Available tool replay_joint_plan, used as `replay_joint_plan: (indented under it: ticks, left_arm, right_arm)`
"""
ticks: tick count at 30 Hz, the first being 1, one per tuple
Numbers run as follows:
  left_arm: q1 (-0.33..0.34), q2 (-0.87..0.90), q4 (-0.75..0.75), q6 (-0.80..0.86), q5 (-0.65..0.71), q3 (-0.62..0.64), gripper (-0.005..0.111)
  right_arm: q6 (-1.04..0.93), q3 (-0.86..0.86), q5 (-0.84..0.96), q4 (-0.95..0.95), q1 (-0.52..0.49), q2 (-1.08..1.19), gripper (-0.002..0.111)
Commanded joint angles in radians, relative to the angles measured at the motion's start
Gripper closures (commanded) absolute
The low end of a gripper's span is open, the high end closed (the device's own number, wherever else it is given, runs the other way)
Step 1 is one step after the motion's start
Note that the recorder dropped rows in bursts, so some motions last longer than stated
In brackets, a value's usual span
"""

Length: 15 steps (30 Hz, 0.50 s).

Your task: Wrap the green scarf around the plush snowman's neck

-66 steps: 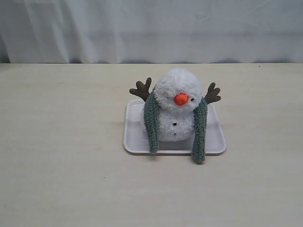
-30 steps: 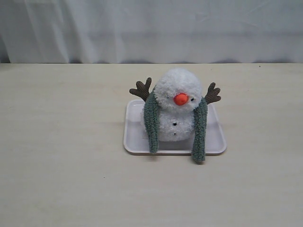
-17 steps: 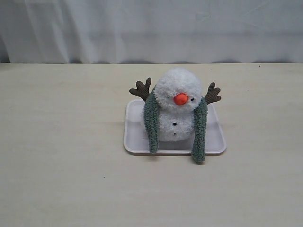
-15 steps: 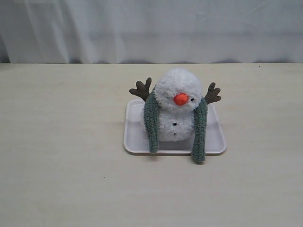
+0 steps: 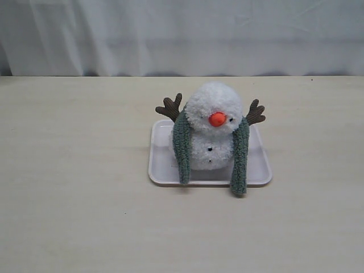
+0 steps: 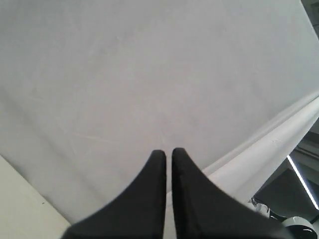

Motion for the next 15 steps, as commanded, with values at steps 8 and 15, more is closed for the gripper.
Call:
replay_joint_plan:
  ticks: [8,15]
  left_arm:
    - [-0.004,-0.002,0.001,0.000,-0.012,0.002,0.107]
    - [-0.004,-0.002,0.001,0.000,-0.012,0.002,0.107]
  right_arm:
    - [0.010,0.100,0.001,0.008,-0.005,-0.002,0.104]
    - [0.241,0.154,0.001,0.182,-0.005,-0.002,0.104]
